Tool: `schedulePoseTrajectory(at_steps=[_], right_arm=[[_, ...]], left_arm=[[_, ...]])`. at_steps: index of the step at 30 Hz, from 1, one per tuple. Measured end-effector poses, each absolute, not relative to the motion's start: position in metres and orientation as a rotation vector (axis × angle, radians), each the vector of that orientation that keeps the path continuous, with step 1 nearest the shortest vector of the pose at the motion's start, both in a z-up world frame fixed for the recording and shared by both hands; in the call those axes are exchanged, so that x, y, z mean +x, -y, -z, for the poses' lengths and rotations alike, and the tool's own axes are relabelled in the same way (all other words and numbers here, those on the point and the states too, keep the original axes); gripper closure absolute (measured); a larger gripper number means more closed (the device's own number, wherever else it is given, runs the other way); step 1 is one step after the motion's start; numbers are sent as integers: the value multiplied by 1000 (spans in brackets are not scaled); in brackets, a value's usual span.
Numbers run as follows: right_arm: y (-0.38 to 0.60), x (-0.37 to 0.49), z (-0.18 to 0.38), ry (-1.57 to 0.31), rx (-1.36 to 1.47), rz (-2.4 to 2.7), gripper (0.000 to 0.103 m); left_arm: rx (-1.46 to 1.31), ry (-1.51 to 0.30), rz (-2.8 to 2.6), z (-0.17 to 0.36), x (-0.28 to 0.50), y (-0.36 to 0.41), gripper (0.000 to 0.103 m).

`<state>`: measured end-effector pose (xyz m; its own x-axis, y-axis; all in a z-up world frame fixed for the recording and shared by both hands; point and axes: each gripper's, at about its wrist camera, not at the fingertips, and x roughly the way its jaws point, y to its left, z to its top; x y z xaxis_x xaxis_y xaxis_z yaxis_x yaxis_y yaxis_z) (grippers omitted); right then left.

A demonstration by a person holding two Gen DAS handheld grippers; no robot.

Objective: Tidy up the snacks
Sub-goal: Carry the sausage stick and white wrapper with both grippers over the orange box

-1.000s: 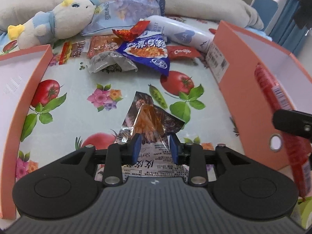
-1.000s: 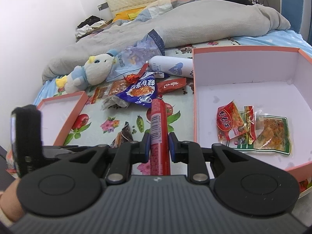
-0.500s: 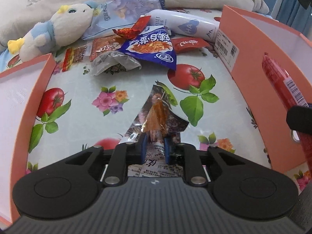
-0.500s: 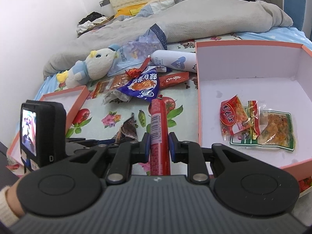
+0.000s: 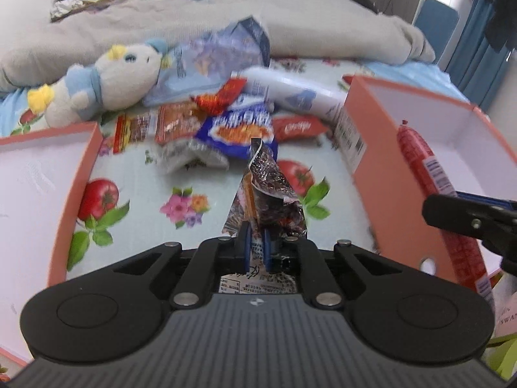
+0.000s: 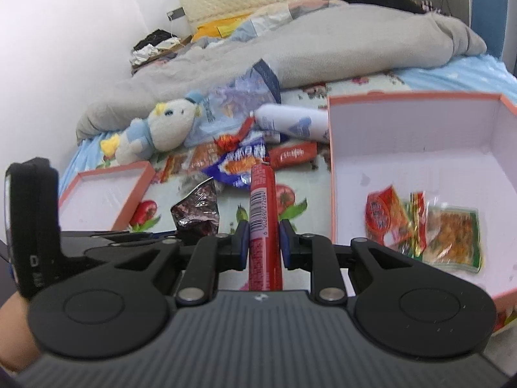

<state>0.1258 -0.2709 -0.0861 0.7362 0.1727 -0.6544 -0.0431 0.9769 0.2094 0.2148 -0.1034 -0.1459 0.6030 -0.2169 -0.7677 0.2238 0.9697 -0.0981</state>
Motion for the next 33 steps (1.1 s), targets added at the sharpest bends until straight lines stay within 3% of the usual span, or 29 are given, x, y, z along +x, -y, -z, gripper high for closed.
schedulePoseTrajectory(at_steps=[12,22,27,33], right_arm=[[299,134,19,-638,165,-91,80],[357,140,-35,-537,158,-29,80],[394,145,-24,-576,174,20,80],[440,151,16,-667,212,86,80]], left_arm=[[-73,-783,305,53,220,127,94],[-100,-654,422,-34,225,199,94],[-84,-684,475,-30,230,249,94],[-49,-798,517,17,244,305,94]])
